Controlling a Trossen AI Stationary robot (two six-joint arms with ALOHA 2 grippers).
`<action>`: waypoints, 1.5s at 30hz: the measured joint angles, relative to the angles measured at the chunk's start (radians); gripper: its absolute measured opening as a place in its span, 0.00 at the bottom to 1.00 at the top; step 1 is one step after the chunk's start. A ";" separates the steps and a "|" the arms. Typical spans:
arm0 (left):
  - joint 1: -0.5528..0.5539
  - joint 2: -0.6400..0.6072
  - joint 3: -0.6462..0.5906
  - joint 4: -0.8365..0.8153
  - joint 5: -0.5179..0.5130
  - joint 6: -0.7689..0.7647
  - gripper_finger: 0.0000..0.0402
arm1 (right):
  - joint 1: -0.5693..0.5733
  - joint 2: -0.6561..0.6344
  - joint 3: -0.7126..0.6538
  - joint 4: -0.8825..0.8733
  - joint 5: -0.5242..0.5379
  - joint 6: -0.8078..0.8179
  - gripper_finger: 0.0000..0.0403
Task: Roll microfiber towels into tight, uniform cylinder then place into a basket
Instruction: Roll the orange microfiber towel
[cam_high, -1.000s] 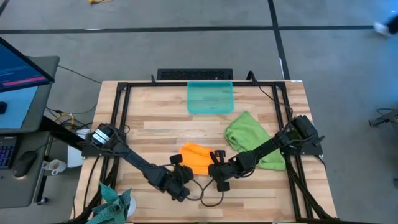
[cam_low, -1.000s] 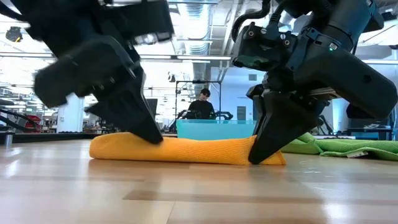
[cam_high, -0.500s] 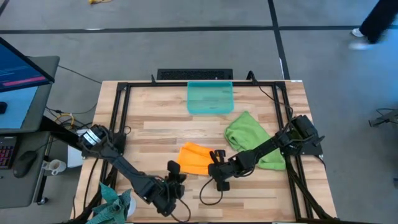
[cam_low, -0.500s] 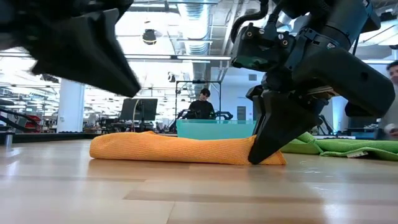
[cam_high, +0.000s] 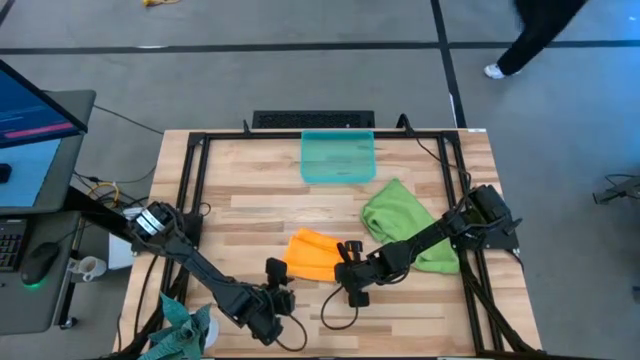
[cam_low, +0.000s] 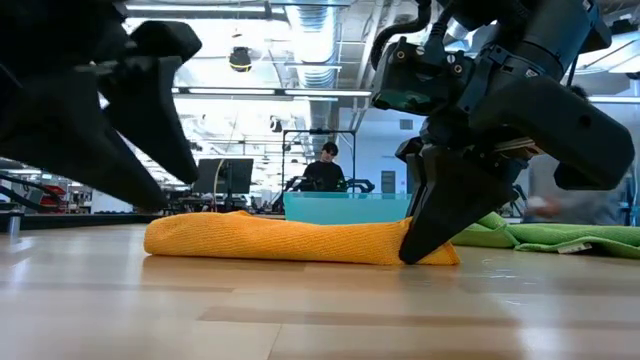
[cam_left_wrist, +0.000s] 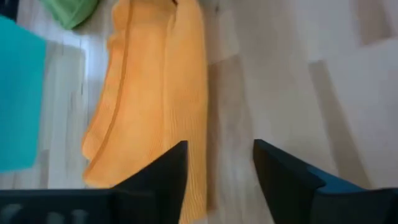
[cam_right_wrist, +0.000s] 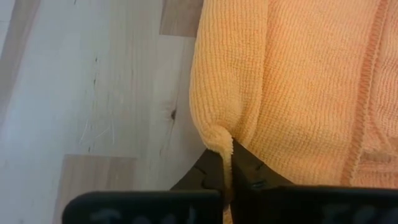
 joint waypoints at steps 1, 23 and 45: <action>0.005 0.004 -0.002 -0.005 -0.017 -0.012 0.47 | 0.000 0.000 0.000 0.000 0.000 0.000 0.05; 0.096 0.096 -0.003 -0.125 -0.012 -0.167 0.54 | 0.006 0.000 0.002 -0.003 -0.013 -0.001 0.04; 0.174 0.088 0.038 -0.124 0.367 -0.178 0.03 | 0.026 -0.031 -0.001 -0.011 -0.116 0.002 0.03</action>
